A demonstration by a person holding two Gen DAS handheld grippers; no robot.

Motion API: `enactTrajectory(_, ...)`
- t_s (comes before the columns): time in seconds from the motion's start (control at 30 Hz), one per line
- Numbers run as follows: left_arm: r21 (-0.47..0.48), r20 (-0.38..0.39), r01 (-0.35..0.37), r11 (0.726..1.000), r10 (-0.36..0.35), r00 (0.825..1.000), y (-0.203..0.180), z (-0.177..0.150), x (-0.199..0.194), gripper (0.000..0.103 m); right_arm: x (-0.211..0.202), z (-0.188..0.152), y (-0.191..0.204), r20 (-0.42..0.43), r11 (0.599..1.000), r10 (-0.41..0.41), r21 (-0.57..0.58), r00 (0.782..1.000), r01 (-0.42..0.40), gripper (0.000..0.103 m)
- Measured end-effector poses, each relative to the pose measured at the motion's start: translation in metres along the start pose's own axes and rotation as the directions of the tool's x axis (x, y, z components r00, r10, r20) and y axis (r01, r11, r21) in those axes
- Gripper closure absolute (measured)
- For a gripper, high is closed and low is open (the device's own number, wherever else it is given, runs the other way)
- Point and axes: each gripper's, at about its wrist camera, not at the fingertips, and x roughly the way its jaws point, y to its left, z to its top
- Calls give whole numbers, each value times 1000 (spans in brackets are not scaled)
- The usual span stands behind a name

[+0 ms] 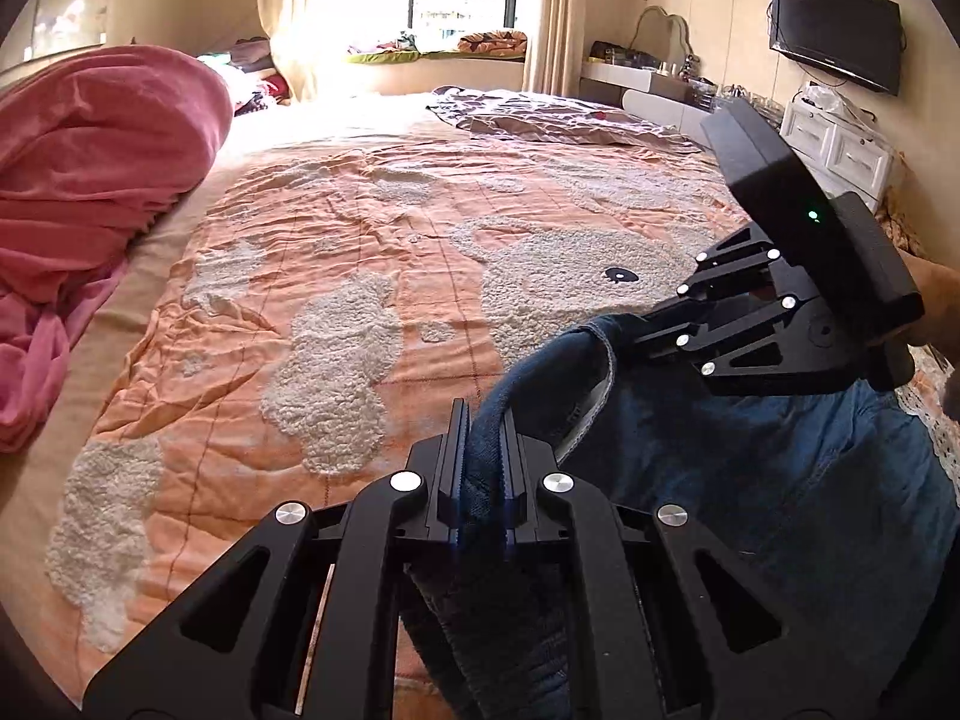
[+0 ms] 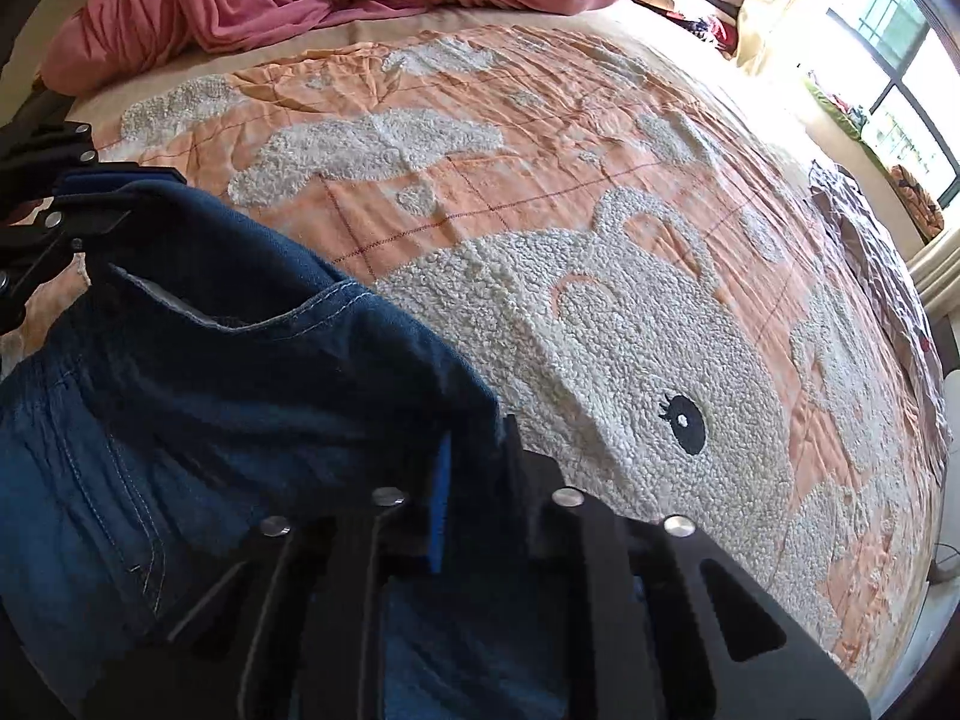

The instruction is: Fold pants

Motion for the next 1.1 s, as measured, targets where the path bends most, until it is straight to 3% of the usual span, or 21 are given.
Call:
enactTrajectory(0.17, -6, 15, 8, 1000, -8, 1000, 0, -4, -9, 100, -29, -20, 5, 84, 992, -54, 118, 995, 44, 100)
enactTrajectory(0.37, 2, 67, 17, 1000, -17, 998, -9, -6, -40, 99, -93, -49, 16, 239, 968, -74, 252, 968, 11, 100)
enactTrajectory(0.5, 55, 123, -2, 998, -5, 992, -28, -17, -70, 99, -130, -71, 39, 297, 963, -78, 268, 952, -4, 100)
enactTrajectory(0.6, 83, 133, 5, 997, -16, 991, -41, -33, -89, 99, -147, -95, 63, 297, 964, -76, 265, 952, -6, 100)
enactTrajectory(0.83, 119, 61, 12, 993, -19, 998, -71, -94, -121, 99, -154, -152, 125, 256, 966, -35, 255, 966, -33, 100)
enactTrajectory(1.1, 161, 49, -23, 987, 15, 999, -88, -117, -151, 99, -161, -184, 164, 274, 957, -3, 278, 962, -76, 100)
